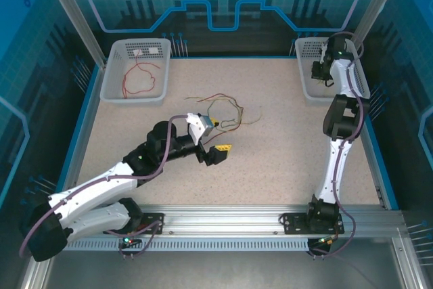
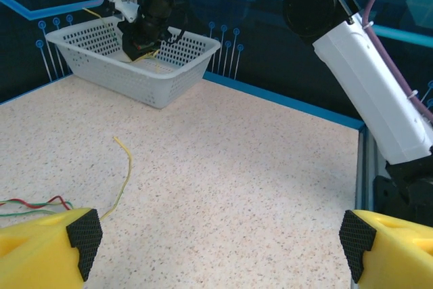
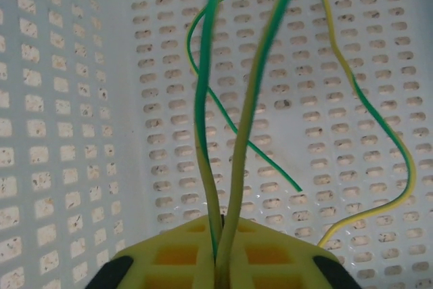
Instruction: Untangle the cables
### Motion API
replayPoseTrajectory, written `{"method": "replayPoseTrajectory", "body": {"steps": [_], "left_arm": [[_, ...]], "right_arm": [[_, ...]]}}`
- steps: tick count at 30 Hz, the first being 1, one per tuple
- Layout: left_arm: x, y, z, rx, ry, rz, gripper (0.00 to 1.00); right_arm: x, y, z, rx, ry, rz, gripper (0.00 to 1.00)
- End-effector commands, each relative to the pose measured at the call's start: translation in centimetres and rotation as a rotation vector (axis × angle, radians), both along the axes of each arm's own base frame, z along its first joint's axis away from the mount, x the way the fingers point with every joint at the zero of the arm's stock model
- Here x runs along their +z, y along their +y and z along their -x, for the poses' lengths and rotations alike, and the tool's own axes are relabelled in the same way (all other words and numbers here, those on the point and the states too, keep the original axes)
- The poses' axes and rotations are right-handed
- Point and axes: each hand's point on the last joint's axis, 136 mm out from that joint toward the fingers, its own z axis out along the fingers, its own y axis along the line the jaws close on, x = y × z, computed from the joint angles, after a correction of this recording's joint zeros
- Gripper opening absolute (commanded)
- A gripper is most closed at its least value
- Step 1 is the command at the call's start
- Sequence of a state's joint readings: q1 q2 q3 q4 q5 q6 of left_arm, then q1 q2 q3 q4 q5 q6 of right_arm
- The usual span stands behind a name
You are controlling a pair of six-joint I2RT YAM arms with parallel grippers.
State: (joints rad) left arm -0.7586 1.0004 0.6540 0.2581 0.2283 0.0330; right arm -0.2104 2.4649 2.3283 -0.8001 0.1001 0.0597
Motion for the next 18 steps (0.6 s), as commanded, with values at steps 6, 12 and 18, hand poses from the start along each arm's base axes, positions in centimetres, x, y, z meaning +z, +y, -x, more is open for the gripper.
{"method": "replayPoseTrajectory", "body": {"steps": [6, 12, 18], "left_arm": [[0.0, 0.2, -0.2, 0.02, -0.027, -0.033, 0.95], [-0.1, 0.4, -0.3, 0.031, -0.032, -0.036, 0.96], [0.6, 0.8, -0.5, 0.058, -0.048, -0.022, 0.96]], "right_arm": [[0.4, -1.6, 0.6, -0.055, 0.031, 0.041, 0.53], [3.9, -1.8, 1.3, -0.073, -0.026, 0.058, 0.54], [9.8, -0.6, 2.7, -0.073, -0.131, 0.034, 0.55]]}}
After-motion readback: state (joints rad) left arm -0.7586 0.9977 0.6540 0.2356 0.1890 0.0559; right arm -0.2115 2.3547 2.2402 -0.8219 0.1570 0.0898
